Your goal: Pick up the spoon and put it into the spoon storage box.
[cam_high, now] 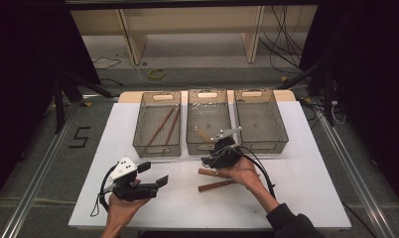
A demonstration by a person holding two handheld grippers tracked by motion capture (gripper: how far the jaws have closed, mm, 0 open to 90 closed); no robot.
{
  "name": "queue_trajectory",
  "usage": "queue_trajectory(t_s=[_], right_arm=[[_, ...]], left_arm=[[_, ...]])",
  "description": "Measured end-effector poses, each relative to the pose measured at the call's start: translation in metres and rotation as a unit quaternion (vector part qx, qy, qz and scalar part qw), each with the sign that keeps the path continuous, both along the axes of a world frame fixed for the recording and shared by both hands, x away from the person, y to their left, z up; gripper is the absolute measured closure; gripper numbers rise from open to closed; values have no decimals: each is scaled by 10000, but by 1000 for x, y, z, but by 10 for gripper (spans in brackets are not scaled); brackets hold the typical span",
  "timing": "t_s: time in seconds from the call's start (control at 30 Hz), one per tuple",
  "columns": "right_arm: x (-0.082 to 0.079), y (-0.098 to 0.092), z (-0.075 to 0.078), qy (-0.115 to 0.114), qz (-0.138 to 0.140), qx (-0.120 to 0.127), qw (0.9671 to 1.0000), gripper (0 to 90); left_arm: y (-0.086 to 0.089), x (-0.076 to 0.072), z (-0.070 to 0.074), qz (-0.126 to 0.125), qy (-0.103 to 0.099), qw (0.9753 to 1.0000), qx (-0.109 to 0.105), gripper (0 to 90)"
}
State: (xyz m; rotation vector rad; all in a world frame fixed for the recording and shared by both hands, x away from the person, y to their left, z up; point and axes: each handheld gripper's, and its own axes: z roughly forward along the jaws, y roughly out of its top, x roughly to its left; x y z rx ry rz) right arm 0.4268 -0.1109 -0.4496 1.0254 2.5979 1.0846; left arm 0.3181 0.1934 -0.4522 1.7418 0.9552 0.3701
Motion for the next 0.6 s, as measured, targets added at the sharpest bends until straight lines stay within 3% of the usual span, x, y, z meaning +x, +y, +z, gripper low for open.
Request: queue_trajectory(t_s=[0.6], right_arm=[[-3, 2, -15, 41, 68, -284, 9996, 775]], left_arm=[[-1, 0, 0, -18, 10, 10000, 2, 156]])
